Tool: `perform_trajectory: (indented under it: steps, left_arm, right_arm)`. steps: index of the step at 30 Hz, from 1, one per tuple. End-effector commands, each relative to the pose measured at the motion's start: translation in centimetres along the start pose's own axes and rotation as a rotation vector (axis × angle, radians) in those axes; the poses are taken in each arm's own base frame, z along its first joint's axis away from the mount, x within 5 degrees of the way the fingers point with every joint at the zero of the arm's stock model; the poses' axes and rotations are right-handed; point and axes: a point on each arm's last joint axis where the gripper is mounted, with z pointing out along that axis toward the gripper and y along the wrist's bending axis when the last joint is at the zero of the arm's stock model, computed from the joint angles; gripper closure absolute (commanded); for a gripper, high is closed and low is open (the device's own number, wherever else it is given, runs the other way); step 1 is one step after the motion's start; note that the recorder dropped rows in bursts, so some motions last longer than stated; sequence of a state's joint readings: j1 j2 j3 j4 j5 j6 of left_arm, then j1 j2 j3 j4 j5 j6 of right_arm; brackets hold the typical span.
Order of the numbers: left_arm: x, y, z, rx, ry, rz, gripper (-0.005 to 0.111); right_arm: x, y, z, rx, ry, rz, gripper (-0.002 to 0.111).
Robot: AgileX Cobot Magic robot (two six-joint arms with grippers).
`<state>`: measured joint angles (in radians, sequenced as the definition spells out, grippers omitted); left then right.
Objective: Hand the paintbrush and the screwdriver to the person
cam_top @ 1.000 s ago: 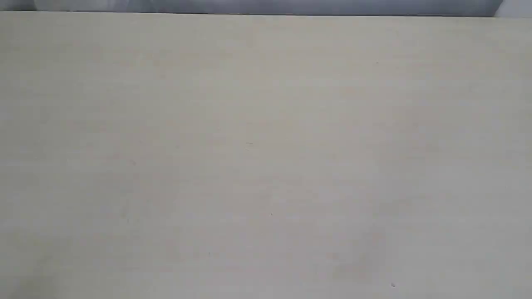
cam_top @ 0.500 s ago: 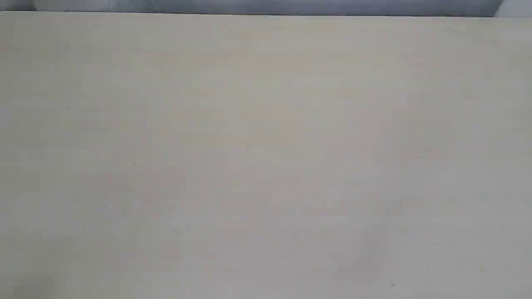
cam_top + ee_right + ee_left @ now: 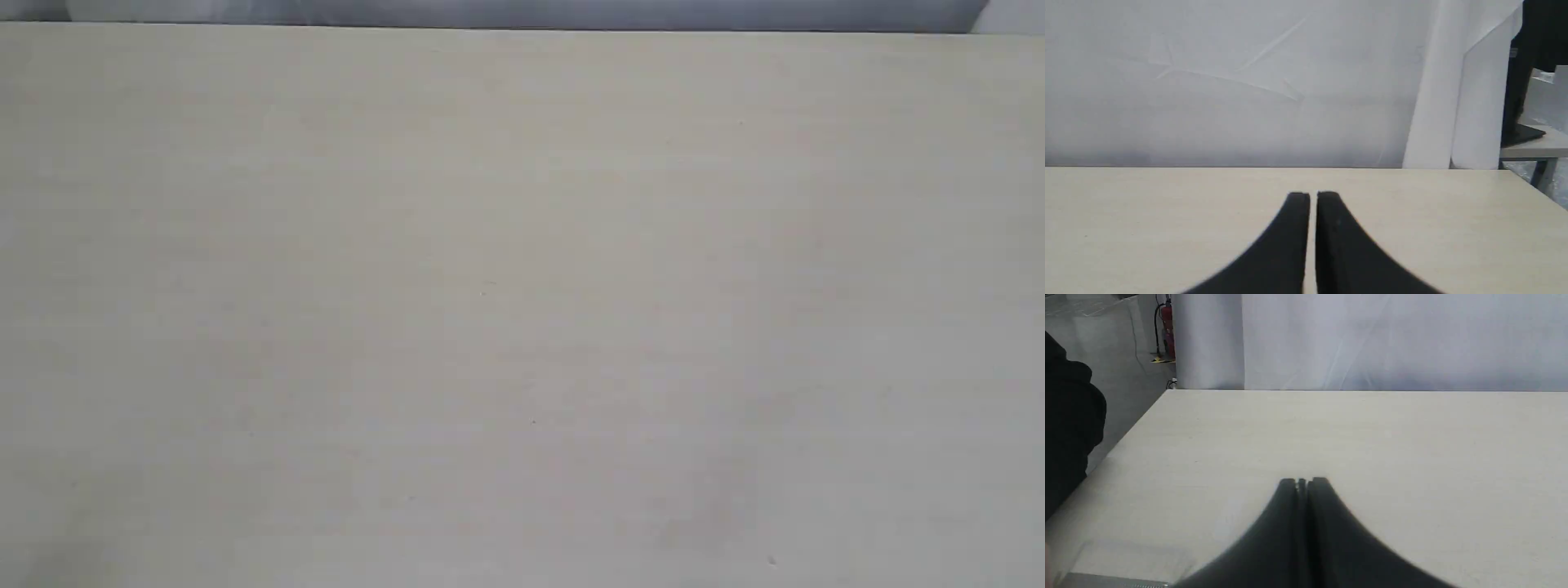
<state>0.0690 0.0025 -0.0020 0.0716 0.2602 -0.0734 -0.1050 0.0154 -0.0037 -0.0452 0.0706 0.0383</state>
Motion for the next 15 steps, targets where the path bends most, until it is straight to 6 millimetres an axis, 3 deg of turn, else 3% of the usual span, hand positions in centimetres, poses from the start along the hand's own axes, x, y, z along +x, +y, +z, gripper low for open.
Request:
perform_trajectory:
  steps: [1,15]
  left_arm:
    - [-0.04,-0.04,0.00,0.006,-0.011,-0.002,0.107]
    - [-0.04,-0.05,0.00,0.007,-0.011,-0.005,0.107]
  right_arm:
    - [0.17,0.09,-0.03,-0.015,0.006,0.018,0.104]
    - [0.17,0.37,-0.04,-0.064,0.006,0.003,0.104]
